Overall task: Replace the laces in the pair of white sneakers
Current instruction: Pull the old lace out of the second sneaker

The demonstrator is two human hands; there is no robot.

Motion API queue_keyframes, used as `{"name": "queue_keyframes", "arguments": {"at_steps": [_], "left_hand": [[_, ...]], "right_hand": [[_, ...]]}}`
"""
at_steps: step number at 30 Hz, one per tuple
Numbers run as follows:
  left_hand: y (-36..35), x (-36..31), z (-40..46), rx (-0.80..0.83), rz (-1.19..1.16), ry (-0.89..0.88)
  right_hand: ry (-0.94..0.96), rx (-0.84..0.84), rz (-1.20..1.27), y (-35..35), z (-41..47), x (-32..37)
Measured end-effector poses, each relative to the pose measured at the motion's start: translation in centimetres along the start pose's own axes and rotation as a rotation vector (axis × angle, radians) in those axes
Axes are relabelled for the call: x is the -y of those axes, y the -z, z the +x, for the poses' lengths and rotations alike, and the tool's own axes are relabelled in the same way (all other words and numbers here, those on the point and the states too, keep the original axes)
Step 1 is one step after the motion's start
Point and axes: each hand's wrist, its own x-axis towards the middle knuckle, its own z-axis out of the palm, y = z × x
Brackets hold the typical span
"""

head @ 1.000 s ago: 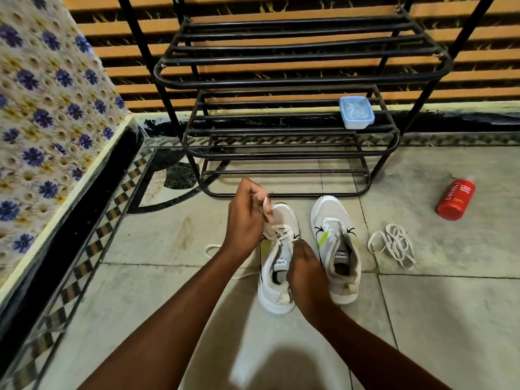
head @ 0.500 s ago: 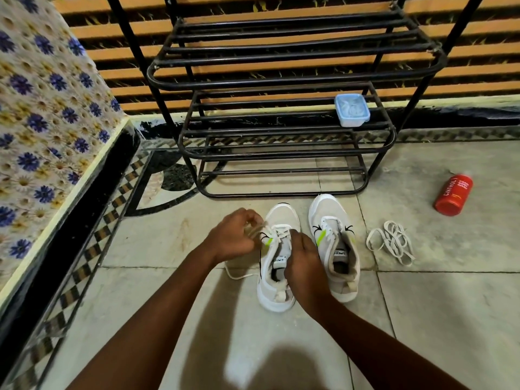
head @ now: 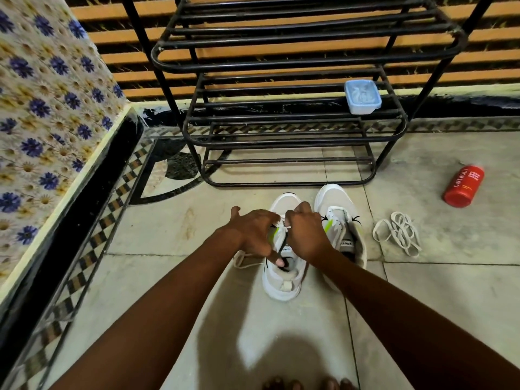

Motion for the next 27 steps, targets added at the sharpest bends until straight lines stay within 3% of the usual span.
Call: {"name": "queue_keyframes", "arguments": {"at_steps": [6,11,13,17,23,25,27], "left_hand": [[0.4,-0.2,-0.2,0.016,0.025,0.022],[0.6,-0.2,0.0,0.022,0.023,0.026],[0.6,-0.3,-0.1,0.035,0.029,0.020],[0.5,-0.7,0.0,0.040,0.034,0.013],[0.0,-0.5,0.6,0.019,0.047,0.024],[-0.2,-0.4,0.6,0.000,0.045,0.025],[-0.3,-0.5,0.4,-0.008,0.053,0.027]], "right_hand": [[-0.042,-0.133,0.283,-0.1,-0.5,-0.7],[-0.101,-0.126,0.587,-0.1,-1.0,-1.2],[-0.086,-0.029,0.505,0.6,-0.8,-1.2],[0.101,0.093,0.060,2.5,-0.3,-0.7],[0.192,0.135,-0.409,3.7,0.5,0.8],[0.137,0.138,-0.287,3.1,0.6,0.5],[0.037,0.077,0.127,2.4,0.8,-0.3]]}}
